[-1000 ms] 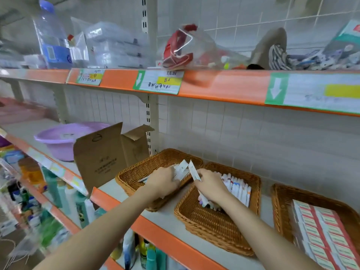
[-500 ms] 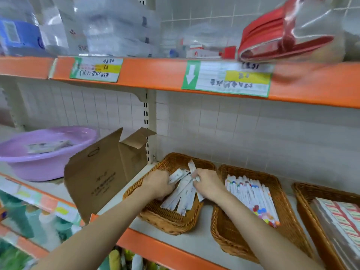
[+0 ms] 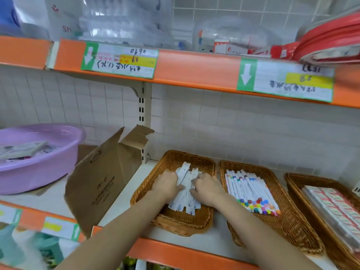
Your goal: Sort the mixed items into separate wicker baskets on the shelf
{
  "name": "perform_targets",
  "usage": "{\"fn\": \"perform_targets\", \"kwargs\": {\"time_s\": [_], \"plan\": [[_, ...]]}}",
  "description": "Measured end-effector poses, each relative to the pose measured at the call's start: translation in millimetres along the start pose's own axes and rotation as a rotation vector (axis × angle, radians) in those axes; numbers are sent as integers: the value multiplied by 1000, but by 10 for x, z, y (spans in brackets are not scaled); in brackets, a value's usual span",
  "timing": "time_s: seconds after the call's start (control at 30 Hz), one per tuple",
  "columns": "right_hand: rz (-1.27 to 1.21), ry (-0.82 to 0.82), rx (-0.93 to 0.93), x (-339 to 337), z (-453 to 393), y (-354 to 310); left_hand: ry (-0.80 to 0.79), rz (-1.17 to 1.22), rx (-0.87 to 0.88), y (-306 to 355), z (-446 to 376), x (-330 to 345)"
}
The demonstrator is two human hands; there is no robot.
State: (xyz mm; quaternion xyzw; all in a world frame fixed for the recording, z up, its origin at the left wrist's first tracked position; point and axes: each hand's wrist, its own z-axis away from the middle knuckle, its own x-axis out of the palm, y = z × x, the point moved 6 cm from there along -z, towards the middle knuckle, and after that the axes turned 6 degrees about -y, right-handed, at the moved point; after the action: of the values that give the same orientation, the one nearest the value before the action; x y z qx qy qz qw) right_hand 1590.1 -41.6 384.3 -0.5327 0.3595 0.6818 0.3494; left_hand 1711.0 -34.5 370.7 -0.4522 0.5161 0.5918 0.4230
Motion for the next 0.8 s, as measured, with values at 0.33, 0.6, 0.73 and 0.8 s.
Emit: {"fn": "perform_targets", "kwargs": {"time_s": [0.33,0.6,0.73,0.8], "plan": [[-259,-72,-114,173,576,171,-102,-60,113,83,274,33],[-233,-71,-126,319,1397,370,-147,35,68,643,841,130],[-184,-77,-83,464,1833,670,-174,14,142,1121,1211,234],[-168,-72,-57,550,2044,833,-131,-70,124,1277,1350,308]]}}
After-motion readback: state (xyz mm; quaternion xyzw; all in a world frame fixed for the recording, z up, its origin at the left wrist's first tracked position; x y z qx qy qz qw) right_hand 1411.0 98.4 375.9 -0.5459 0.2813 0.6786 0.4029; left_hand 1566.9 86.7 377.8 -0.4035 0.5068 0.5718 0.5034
